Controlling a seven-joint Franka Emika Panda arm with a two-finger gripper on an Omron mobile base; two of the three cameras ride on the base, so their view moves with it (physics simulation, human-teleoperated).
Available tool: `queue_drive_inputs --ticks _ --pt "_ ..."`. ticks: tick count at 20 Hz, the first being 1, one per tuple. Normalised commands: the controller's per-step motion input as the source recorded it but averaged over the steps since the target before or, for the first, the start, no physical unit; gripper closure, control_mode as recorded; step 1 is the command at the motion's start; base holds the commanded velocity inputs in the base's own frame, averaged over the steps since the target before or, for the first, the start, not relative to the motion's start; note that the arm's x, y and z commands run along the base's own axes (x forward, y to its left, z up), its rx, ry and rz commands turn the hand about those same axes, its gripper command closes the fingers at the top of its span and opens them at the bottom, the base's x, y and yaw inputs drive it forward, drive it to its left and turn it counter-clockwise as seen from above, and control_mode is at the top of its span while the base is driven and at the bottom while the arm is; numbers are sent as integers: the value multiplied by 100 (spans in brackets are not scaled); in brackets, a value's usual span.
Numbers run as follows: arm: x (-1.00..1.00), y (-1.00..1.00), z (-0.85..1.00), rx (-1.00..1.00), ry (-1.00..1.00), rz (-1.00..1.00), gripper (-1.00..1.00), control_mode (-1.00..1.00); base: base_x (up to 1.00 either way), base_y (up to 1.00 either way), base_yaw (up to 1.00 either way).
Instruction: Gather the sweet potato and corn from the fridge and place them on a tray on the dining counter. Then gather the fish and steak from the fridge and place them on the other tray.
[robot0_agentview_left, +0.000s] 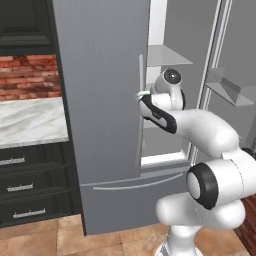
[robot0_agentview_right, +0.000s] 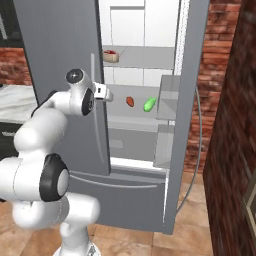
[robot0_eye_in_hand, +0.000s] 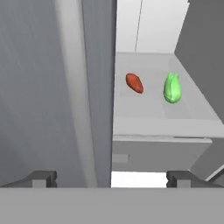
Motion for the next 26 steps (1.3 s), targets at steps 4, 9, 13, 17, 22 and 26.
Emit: queue_drive_inputs --ticks 4,9,13,17,22,26 --pt "51 17 0 0 3 -5 -100 -100 0 0 0" --pt "45 7 -8 0 0 0 -100 -100 0 0 0" --pt "42 1 -19 0 0 0 -100 -100 0 0 0" --pt "41 4 -15 0 0 0 -100 -100 0 0 0" --pt "41 13 -15 0 0 0 100 -100 0 0 0" --pt "32 20 -11 0 0 0 100 -100 0 0 0"
